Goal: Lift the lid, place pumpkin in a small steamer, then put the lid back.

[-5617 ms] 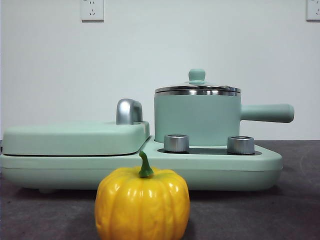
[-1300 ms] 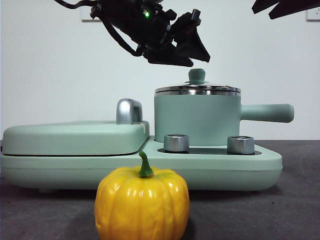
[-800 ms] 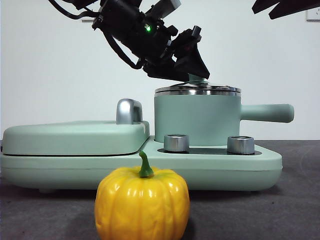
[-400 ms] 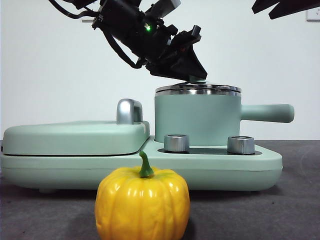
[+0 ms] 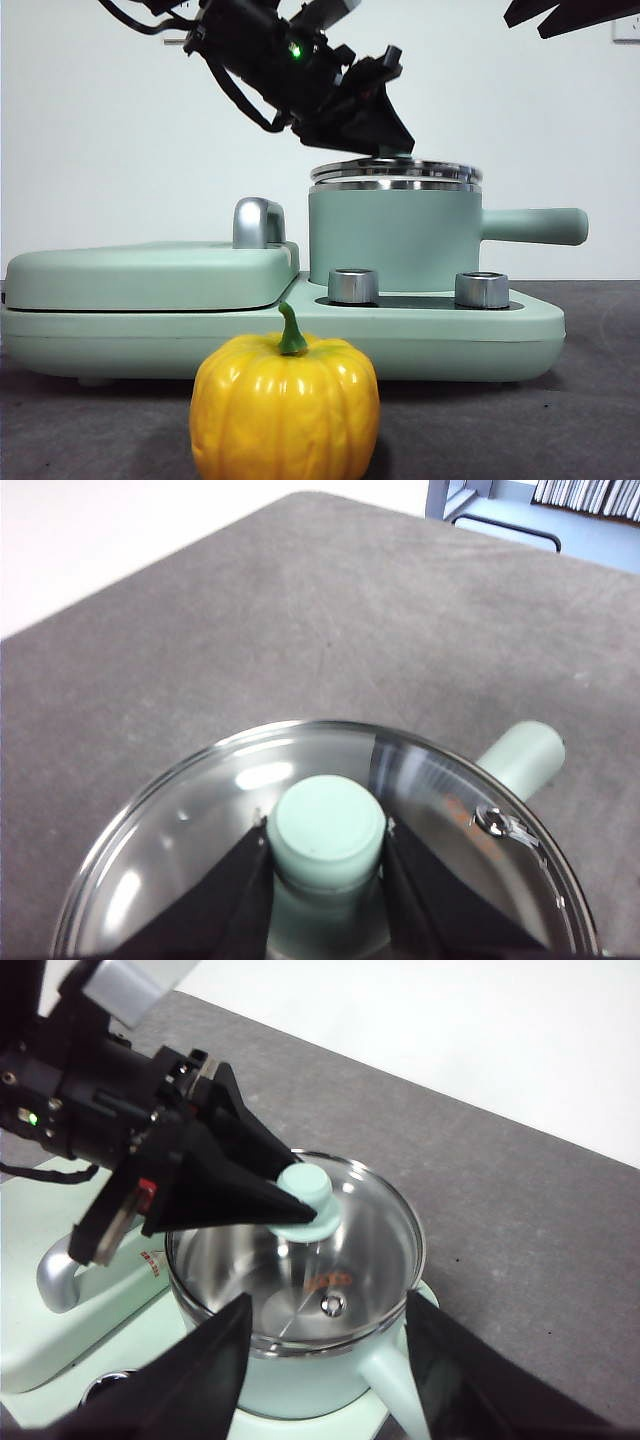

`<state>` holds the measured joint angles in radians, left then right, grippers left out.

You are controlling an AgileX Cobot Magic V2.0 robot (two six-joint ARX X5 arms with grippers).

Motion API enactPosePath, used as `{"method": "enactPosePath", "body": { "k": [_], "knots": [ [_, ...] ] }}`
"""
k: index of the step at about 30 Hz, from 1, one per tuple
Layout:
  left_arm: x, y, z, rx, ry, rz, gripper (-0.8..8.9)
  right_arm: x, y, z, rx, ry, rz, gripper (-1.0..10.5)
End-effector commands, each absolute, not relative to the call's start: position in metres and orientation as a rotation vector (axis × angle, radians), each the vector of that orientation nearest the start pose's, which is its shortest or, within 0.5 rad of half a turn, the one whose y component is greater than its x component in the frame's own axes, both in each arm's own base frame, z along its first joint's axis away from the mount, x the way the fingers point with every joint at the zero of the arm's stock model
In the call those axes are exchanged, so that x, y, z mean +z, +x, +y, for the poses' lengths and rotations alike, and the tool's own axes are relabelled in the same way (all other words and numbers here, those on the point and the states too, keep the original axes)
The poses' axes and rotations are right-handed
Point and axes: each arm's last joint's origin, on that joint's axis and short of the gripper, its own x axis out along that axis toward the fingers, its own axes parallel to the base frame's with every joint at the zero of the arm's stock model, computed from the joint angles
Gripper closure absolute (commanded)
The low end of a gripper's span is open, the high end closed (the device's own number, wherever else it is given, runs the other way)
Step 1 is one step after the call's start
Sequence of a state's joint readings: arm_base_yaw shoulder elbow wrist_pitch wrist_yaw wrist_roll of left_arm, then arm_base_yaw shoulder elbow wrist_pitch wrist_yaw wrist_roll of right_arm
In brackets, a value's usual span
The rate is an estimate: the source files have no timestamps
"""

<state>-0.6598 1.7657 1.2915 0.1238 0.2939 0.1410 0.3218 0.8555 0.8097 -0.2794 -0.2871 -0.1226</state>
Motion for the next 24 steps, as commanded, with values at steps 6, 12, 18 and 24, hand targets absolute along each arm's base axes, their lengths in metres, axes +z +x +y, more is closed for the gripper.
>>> {"method": "enactPosePath", "body": {
  "k": [6, 12, 18, 24],
  "knots": [
    [0.324, 0.298, -0.245, -0.96, 0.166, 0.143, 8.06, 0.326, 0.174, 0.067, 0.626, -0.113, 0.277, 7.0],
    [0.345, 0.285, -0.222, -0.875, 0.183, 0.193, 8.06, 0.326, 0.174, 0.067, 0.626, -0.113, 0.278, 7.0],
    [0.358, 0.276, -0.183, -0.784, 0.202, 0.299, 8.03, 0.325, 0.173, 0.067, 0.627, -0.113, 0.292, 7.0],
    [0.368, 0.269, -0.145, -0.602, 0.218, 0.374, 8.02, 0.321, 0.172, 0.067, 0.629, -0.119, 0.33, 7.0]
  ]
}}
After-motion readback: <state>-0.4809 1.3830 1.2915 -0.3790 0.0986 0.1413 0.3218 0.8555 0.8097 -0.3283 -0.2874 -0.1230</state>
